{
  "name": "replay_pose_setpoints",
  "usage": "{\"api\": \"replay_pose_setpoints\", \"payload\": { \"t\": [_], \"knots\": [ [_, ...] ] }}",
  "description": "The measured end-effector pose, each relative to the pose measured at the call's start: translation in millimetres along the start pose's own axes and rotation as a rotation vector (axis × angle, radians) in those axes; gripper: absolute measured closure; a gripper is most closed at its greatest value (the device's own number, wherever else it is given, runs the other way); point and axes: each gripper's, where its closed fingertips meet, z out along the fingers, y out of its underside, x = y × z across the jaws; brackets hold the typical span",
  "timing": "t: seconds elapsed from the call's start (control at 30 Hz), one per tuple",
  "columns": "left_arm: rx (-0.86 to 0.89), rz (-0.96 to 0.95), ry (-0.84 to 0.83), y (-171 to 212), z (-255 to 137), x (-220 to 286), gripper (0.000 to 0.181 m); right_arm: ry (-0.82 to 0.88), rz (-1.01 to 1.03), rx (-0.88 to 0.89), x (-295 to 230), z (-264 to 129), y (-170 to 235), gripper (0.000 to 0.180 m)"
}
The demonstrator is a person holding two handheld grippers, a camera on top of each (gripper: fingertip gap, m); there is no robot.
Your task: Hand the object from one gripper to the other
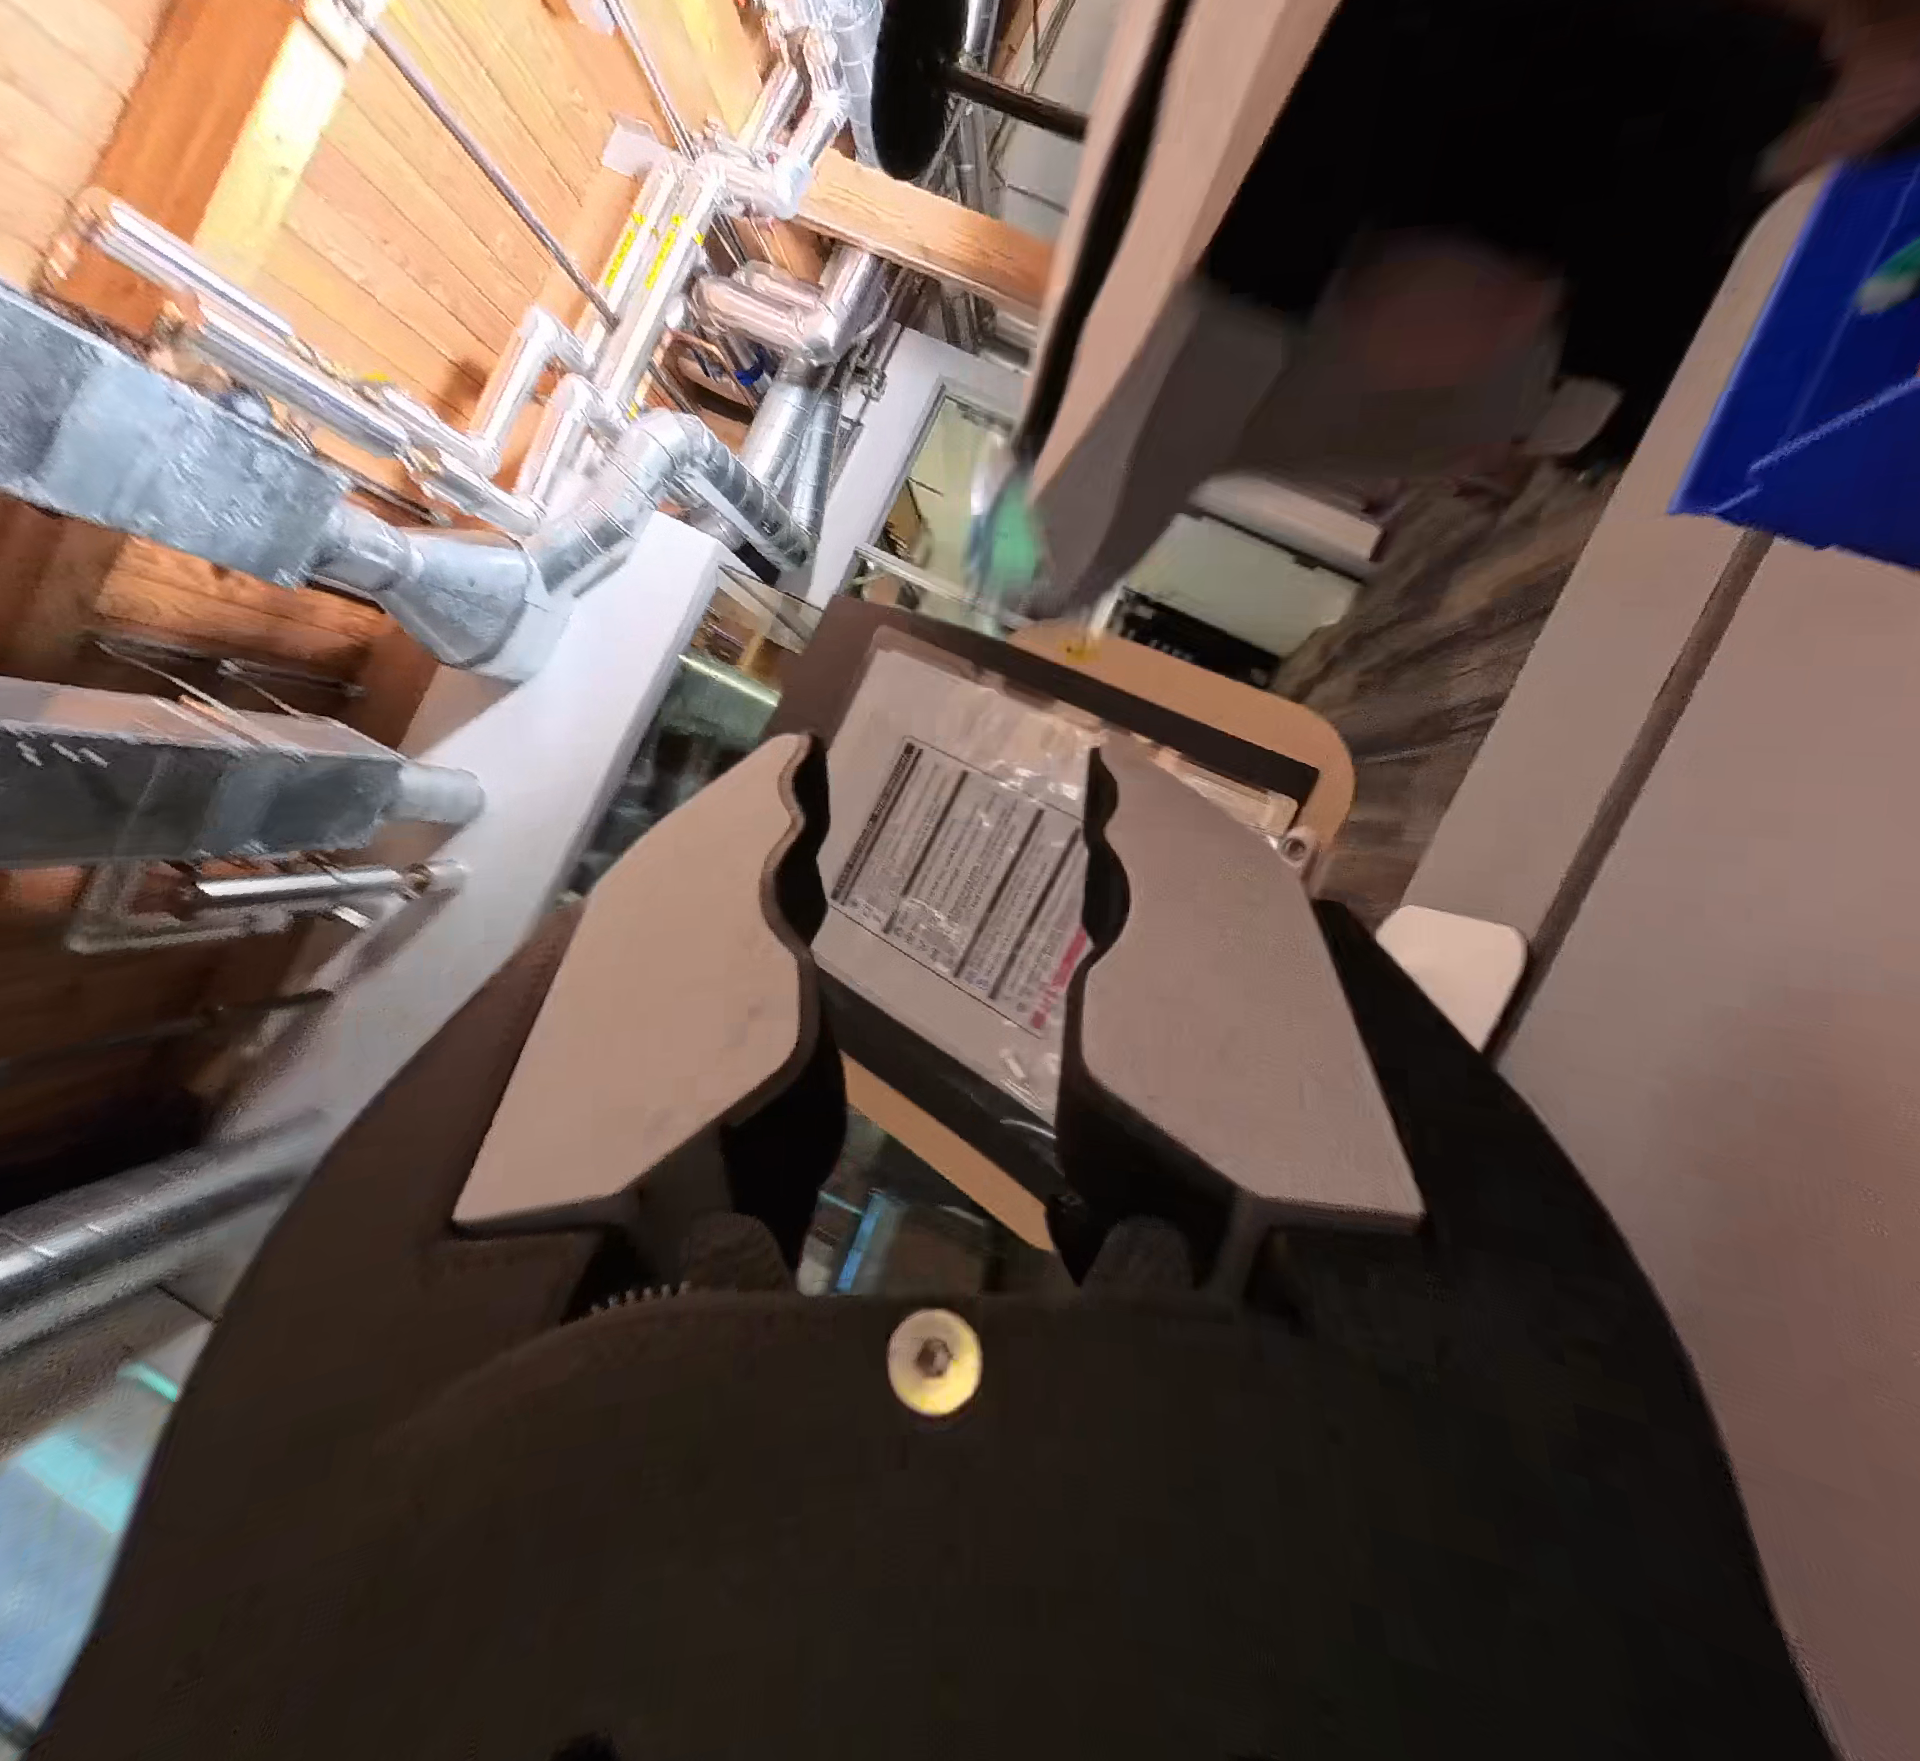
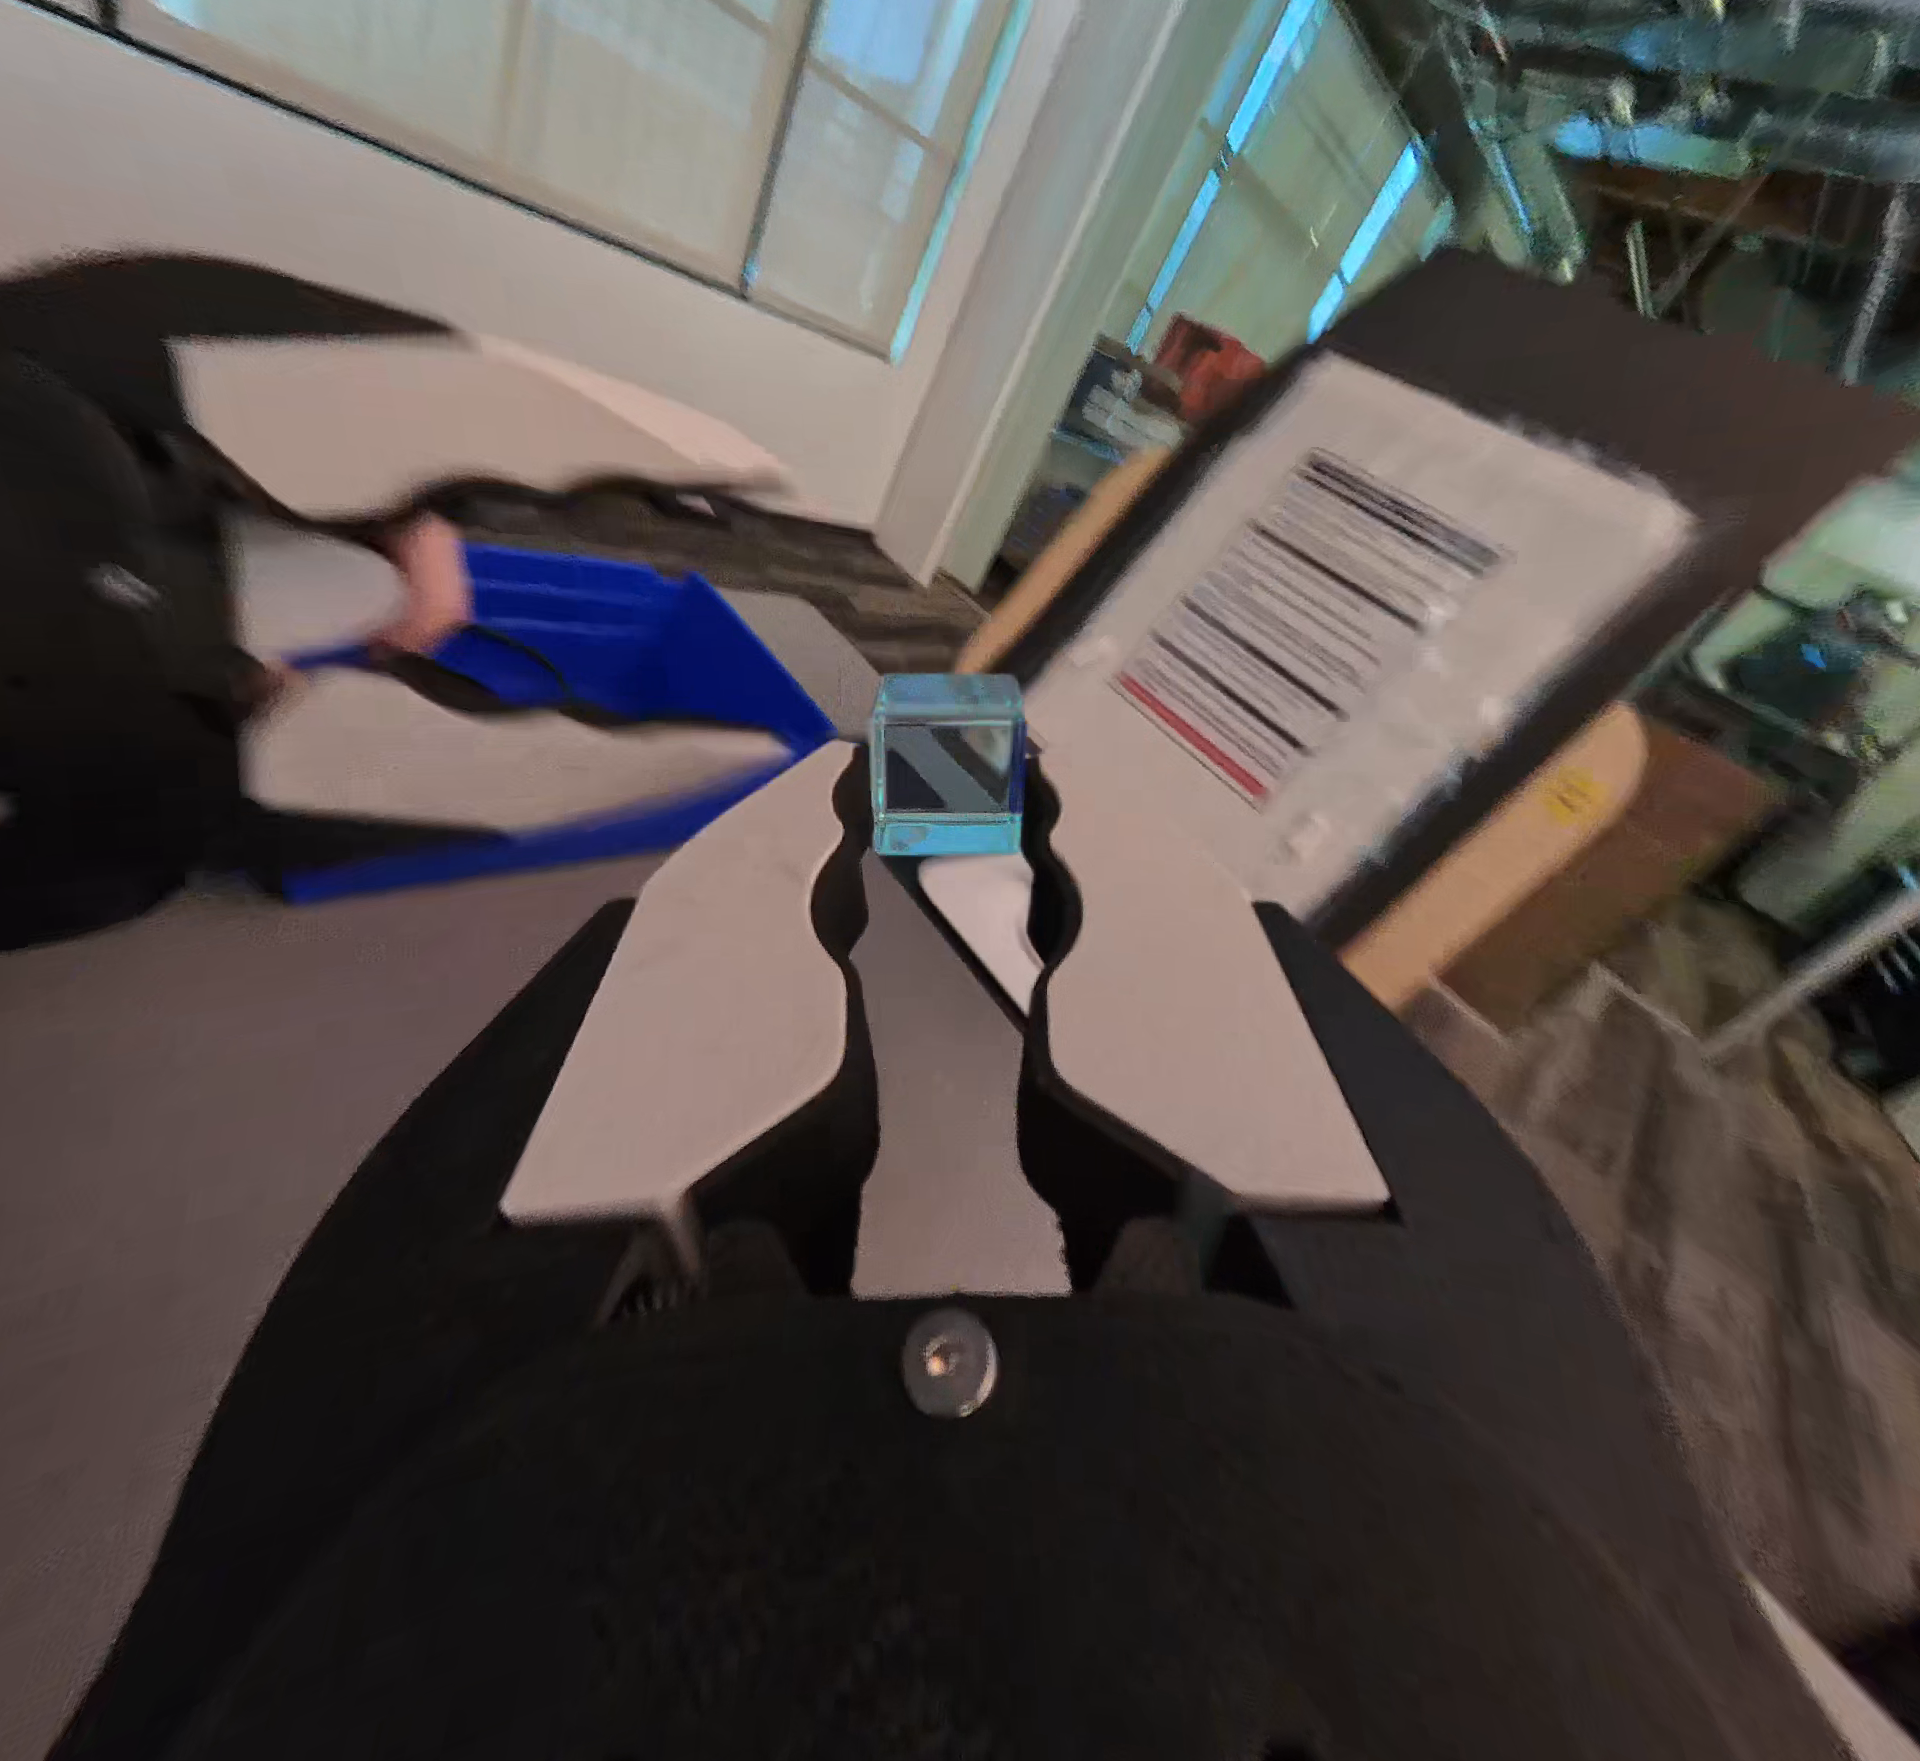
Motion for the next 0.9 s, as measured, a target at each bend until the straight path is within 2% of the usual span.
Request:
{"api": "replay_pose_setpoints", "payload": {
  "t": [0.03,0.1,0.2,0.27,0.33,0.43,0.6,0.83,0.9],
  "knots": [
    [-0.015,-0.042,0.011,2.8,-0.9,-6.2,0.132,0.015,0.028,-0.082,21.5,-11.7,11.0,0.152],
    [-0.045,-0.107,0.038,10.0,-3.3,-17.1,0.133,0.04,0.114,-0.32,62.1,-40.0,54.8,0.151],
    [-0.117,-0.158,0.091,25.9,-5.1,-24.0,0.138,0.194,0.222,-0.667,119.5,-87.0,140.6,0.151],
    [-0.159,-0.169,0.101,35.9,-5.2,-27.0,0.138,0.237,0.274,-0.905,135.3,-114.2,198.0,0.151],
    [-0.19,-0.166,0.106,43.8,-4.7,-27.8,0.138,0.211,0.327,-1.039,136.9,-124.8,236.8,0.15],
    [-0.228,-0.15,0.127,51.8,-3.4,-22.8,0.139,0.22,0.381,-1.017,141.8,-113.8,259.8,0.15],
    [-0.25,-0.118,0.146,54.9,-1.3,-14.3,0.139,0.291,0.385,-1.13,150.0,-134.1,276.7,0.151],
    [-0.24,-0.127,0.165,52.2,-1.0,-8.8,0.142,0.232,0.446,-1.098,142.1,-132.1,276.1,0.15],
    [-0.221,-0.151,0.224,48.2,-1.6,1.5,0.142,0.104,0.521,-1.044,123.4,-122.1,265.5,0.15]
  ]
}}
